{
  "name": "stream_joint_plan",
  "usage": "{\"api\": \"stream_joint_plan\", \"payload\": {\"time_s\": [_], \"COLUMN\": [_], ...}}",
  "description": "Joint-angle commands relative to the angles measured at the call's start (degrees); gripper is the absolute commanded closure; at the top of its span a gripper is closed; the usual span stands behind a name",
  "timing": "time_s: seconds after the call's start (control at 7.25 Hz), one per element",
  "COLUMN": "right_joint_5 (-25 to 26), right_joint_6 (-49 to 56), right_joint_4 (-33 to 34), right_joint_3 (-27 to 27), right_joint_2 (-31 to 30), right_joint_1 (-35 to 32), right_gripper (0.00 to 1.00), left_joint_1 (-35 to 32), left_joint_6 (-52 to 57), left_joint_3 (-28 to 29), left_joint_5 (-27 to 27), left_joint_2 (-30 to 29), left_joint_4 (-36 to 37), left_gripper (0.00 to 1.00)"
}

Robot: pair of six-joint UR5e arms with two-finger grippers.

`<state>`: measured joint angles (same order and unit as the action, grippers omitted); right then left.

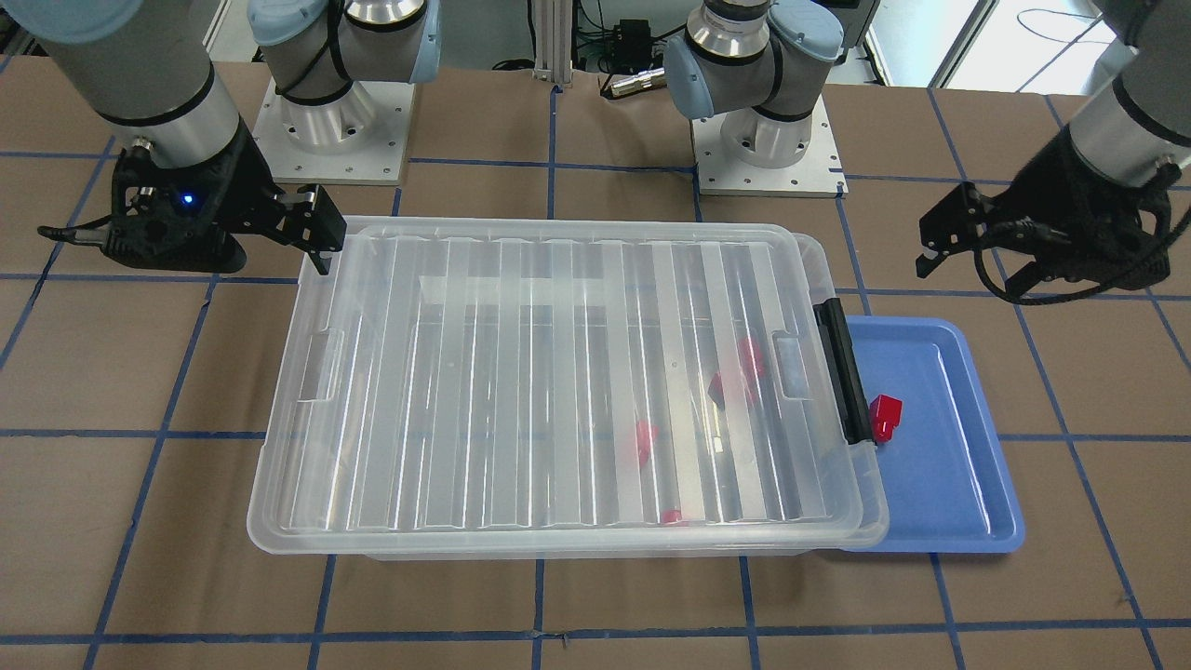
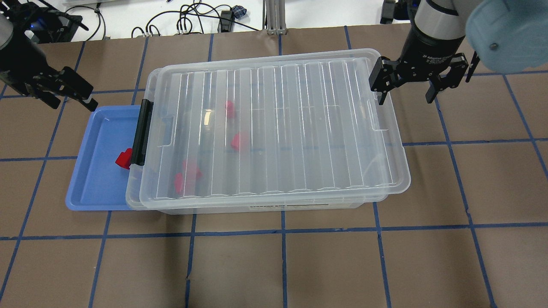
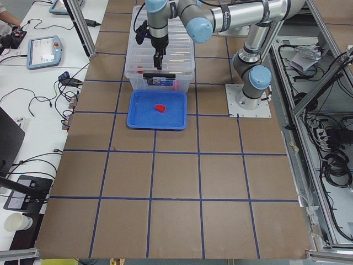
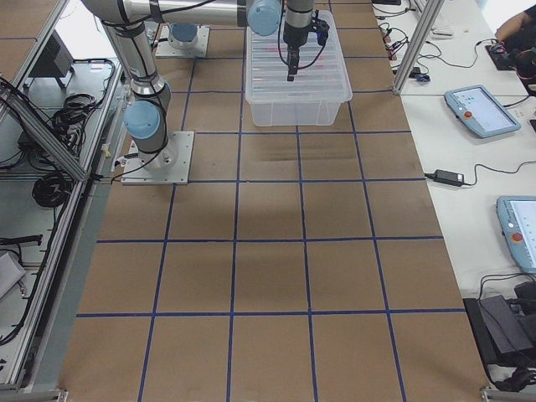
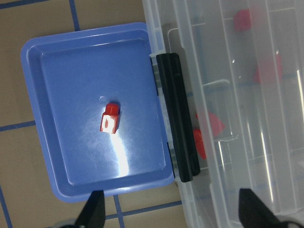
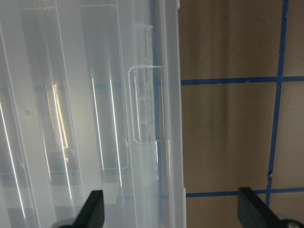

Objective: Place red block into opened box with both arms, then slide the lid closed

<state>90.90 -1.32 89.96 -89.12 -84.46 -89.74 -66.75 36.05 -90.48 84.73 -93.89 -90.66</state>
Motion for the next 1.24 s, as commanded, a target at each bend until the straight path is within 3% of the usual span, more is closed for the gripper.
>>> {"api": "stream_joint_plan", "payload": {"time_s": [0.0, 0.14, 0.28, 0.41, 0.83, 0.97, 1.1], "right_joint_5": [-0.02, 1.11, 1.12, 1.04, 0.77, 0.86, 0.51], "right_joint_6": [-0.09, 0.87, 0.8, 0.8, 0.97, 0.97, 2.02], "right_joint_4": [9.11, 13.53, 13.75, 13.92, 12.79, 12.78, 12.95], "right_joint_3": [0.0, -0.08, 0.0, -0.17, -0.26, -0.61, -0.7], "right_joint_2": [7.52, 8.51, 8.52, 8.87, 9.66, 10.19, 10.28], "right_joint_1": [0.0, 0.0, 0.61, 2.01, 4.3, 4.39, 4.48], "right_gripper": [0.0, 0.0, 0.0, 0.0, 0.0, 0.0, 0.0], "left_joint_1": [8.27, 8.39, 8.39, 8.04, 4.79, 4.7, 4.7], "left_joint_6": [10.78, 10.7, 10.7, 10.62, 10.09, 10.0, 10.18], "left_joint_3": [-5.55, -9.85, -13.72, -17.15, -20.42, -22.35, -22.46], "left_joint_5": [-0.7, -0.7, -0.88, -0.7, -0.61, -0.7, -0.61], "left_joint_2": [-5.75, -7.6, -9.36, -9.99, -11.49, -12.53, -13.24], "left_joint_4": [8.68, 17.19, 22.84, 24.99, 30.71, 37.42, 39.05], "left_gripper": [0.0, 0.0, 0.0, 0.0, 0.0, 0.0, 0.0]}}
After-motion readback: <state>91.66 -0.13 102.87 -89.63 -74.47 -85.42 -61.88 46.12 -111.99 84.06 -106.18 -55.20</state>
